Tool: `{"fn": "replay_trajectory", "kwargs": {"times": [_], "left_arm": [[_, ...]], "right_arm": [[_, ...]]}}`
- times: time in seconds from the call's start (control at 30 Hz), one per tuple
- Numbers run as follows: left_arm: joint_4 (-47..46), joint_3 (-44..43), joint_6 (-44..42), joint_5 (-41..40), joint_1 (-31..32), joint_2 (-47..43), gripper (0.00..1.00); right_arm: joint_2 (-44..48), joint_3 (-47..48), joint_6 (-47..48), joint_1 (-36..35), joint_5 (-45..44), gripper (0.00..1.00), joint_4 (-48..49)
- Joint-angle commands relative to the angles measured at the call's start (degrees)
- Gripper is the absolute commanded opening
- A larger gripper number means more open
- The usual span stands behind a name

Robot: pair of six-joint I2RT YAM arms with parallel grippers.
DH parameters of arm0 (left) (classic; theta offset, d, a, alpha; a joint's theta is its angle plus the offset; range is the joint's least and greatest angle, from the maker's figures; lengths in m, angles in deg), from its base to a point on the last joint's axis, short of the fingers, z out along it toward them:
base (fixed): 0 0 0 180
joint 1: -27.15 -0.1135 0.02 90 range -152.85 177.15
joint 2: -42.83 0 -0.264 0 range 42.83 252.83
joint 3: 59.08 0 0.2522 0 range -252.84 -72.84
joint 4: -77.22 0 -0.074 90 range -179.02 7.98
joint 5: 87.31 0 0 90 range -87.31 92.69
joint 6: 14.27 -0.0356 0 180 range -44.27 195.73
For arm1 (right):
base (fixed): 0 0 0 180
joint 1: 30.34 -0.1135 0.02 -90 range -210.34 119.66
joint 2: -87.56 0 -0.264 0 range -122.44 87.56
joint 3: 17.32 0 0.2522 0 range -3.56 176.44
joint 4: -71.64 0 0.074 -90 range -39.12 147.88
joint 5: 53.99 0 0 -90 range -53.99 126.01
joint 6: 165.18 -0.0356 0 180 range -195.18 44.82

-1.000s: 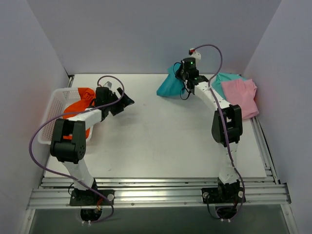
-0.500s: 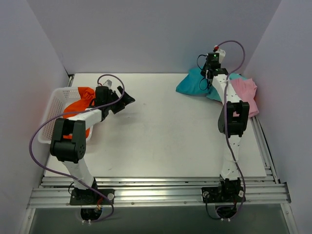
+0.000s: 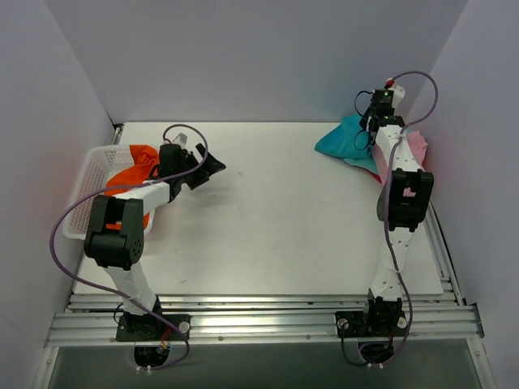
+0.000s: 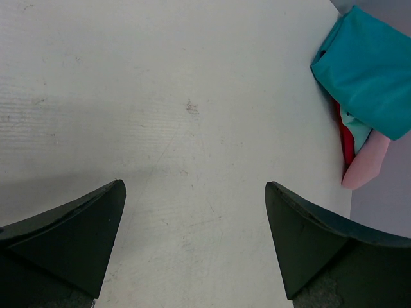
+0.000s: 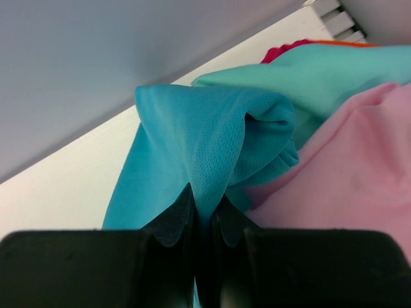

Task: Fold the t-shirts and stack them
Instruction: Put the neatly folded tshirt into the corner of the board with the right arm

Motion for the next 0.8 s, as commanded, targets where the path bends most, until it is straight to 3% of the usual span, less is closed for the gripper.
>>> {"fn": "replay_trajectory", "kwargs": {"times": [0.0, 0.23, 0.77], "left_arm": [[-3.6, -0.1, 0.1, 1.1, 0.2, 0.6, 0.99], [-3.8, -0.4, -0.1, 1.1, 0.4, 1.9, 0.99], [-3.3, -3.2, -0.5, 1.1, 1.9, 5.2, 0.99]], "right_arm": [[7.2, 1.1, -0.1, 3.2, -0.1, 0.0, 1.5], [8.9, -0.3, -0.5, 5.3, -0.4, 0.0, 2.2], [11.8, -14.7, -3.8, 16.5, 1.2, 0.0, 6.2]]}}
